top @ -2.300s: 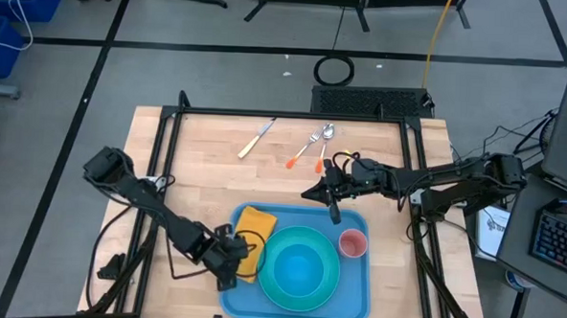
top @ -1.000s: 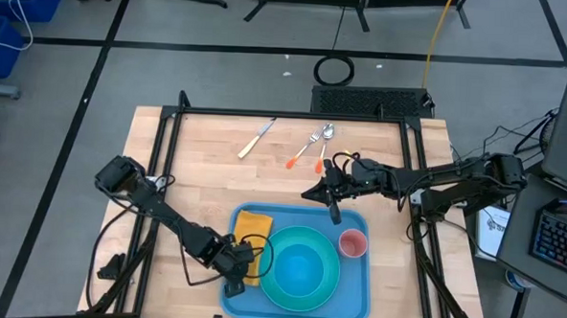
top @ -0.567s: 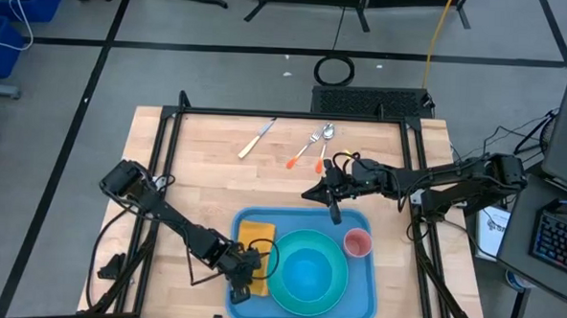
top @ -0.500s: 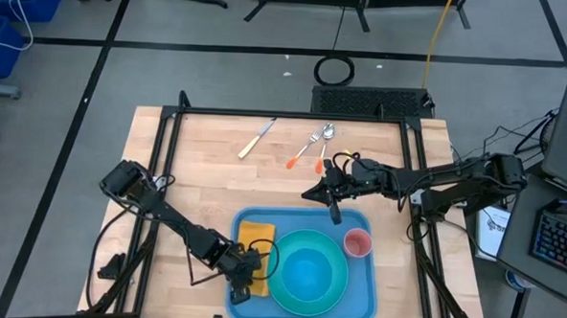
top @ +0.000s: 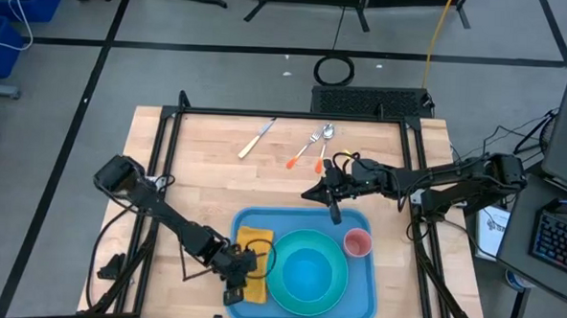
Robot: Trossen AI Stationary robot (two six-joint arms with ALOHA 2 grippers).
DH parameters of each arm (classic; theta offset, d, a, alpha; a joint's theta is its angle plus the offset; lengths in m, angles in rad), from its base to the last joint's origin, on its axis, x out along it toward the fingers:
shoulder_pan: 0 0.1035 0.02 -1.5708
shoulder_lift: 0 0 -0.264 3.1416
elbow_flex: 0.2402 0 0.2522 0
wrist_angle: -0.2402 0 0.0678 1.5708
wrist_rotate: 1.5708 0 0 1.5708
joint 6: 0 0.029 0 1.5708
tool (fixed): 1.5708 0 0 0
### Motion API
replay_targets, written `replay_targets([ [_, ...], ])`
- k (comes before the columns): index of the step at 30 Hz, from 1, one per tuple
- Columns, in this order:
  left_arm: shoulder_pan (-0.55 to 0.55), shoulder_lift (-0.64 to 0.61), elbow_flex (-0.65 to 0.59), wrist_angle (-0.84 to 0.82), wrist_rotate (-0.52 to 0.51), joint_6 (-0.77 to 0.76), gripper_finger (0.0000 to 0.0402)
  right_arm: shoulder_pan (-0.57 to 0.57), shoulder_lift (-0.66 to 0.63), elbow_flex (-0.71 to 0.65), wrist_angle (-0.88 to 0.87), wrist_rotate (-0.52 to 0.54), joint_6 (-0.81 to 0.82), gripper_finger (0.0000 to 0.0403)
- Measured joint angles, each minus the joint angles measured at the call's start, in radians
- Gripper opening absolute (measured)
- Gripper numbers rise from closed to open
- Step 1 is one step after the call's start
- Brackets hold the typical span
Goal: Set up tray
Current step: Put the yellow table napkin on the blue tray to the left of the light blue plate
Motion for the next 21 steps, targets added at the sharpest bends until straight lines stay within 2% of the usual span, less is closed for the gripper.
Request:
replay_targets([
  [3, -0.003, -0.051, 0.0, -0.051, -0.117, 0.005, 0.0, 0.0, 0.0, 0.0, -0.002, 0.0, 0.0, 0.0],
  [8, -0.004, -0.101, 0.002, -0.029, -0.212, 0.075, 0.0, 0.0, 0.0, 0.0, -0.003, 0.0, 0.0, 0.0],
  [21, 0.053, -0.076, 0.002, -0.021, -0.215, 0.14, 0.0, 0.0, 0.0, 0.0, -0.006, 0.001, 0.0, 0.0],
])
